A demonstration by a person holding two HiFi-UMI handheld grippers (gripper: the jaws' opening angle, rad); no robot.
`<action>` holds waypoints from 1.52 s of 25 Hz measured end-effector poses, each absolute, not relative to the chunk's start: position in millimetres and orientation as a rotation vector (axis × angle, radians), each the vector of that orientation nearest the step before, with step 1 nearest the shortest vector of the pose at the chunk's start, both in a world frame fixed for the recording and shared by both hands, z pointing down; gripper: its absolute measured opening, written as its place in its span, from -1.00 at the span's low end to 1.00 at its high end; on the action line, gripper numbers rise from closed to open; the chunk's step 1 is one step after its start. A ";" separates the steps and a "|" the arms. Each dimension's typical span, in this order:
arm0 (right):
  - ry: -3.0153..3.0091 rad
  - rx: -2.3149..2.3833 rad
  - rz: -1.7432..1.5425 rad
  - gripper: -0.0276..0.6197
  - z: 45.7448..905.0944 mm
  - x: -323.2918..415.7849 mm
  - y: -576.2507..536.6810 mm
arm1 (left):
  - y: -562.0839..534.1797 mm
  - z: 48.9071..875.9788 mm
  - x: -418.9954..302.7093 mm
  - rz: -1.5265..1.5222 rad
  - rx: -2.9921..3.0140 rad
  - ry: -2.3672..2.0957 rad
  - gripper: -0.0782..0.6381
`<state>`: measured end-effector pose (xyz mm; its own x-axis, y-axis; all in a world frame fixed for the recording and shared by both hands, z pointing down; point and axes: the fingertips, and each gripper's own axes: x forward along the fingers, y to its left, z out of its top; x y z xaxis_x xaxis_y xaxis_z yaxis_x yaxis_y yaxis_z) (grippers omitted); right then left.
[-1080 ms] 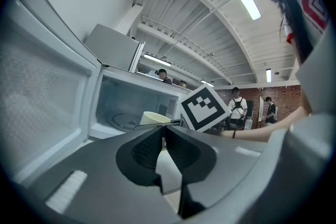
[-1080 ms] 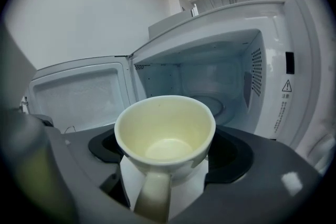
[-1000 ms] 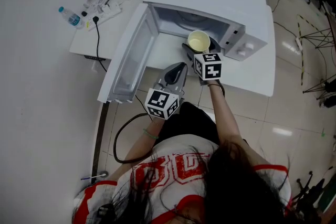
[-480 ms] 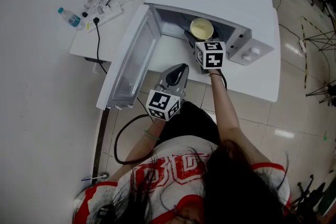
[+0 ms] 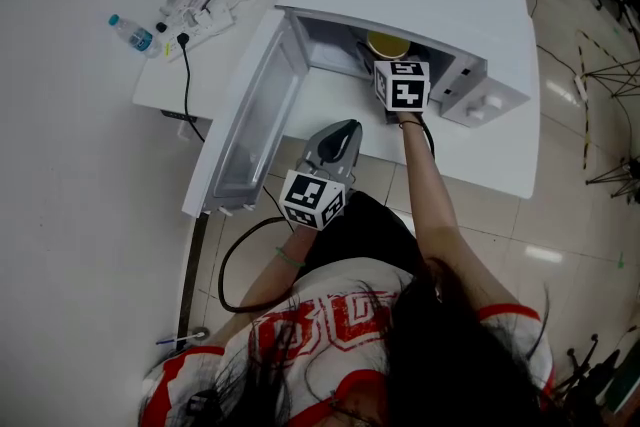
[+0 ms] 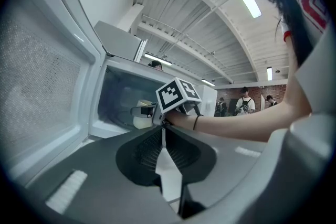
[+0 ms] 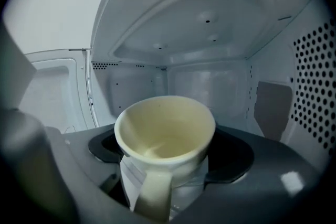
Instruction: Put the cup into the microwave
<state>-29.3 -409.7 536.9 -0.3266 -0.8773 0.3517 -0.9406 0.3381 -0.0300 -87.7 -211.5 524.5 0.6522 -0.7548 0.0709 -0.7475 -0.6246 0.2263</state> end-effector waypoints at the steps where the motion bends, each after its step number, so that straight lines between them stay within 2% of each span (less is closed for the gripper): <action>1: -2.332 1.631 0.331 0.48 537.7 -29.2 -410.5 | -212.1 524.5 -87.6 -0.047 2.636 -1.219 -0.76; 19: -2.329 1.653 0.341 0.48 539.4 -31.3 -431.0 | -214.4 522.7 -97.7 -0.087 2.606 -1.264 -0.76; 28: -2.357 1.689 0.238 0.48 533.8 -33.1 -434.1 | -214.0 525.1 -102.2 -0.080 2.595 -1.283 -0.76; 38: -2.355 1.699 0.290 0.48 532.6 -25.8 -404.8 | -210.7 509.1 -108.5 -0.091 2.586 -1.313 -0.76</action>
